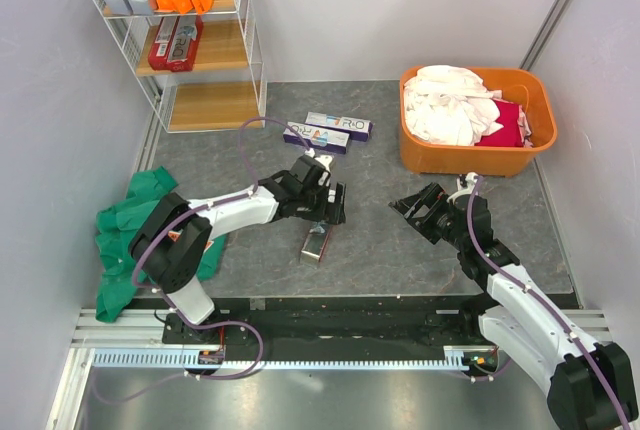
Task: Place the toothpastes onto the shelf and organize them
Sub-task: Pick up the toothpaste from the center of the board.
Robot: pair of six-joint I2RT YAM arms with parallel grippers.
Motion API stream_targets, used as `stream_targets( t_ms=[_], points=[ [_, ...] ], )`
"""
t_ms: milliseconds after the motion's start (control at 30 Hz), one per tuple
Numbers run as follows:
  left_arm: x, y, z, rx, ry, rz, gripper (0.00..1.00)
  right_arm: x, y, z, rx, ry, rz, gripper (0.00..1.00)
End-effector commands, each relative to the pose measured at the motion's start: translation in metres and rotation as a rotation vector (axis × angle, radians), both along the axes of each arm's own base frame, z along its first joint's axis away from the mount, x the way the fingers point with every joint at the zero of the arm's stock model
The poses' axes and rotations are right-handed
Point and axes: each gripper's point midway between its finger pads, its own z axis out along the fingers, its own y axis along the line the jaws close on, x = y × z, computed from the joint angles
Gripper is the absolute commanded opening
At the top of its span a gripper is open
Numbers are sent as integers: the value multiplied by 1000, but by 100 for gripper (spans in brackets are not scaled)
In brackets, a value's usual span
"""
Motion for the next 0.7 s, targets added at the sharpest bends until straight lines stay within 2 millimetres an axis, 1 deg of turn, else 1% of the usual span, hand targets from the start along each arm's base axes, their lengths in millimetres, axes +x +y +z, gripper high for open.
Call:
stream_targets(
  t_ms=[0,67,100,167,200,300,400,433,500,600,633,667],
  points=[
    [-2,10,-3,132,-73,-18,93,1,0,4,6,-17,3,98],
    [-3,15,-5,171,-81,0,92,0,1,3,7,-13,7,98],
    [-8,16,-8,186,-66,2,92,1,0,2,9,-11,3,98],
    [-11,19,-12,201,-55,18,90,0,1,1,7,-8,5,98],
    [-15,21,-17,208,-39,22,89,0,1,1,8,-8,4,98],
    [-20,23,-25,222,-19,27,81,0,1,0,8,-1,7,98],
    [-23,22,-28,231,-18,17,72,0,2,0,9,1,12,98],
    [-24,21,-27,232,-20,14,69,1,2,1,11,-2,9,98],
    [-24,20,-26,238,-33,0,67,1,3,1,11,-2,16,98],
    [-25,18,-24,237,-41,-16,59,1,3,2,14,-6,18,98],
    [-25,16,-22,228,-45,-21,55,1,4,3,15,-6,21,98],
    [-27,14,-19,222,-51,-32,54,1,4,3,17,-5,23,98]
  ],
)
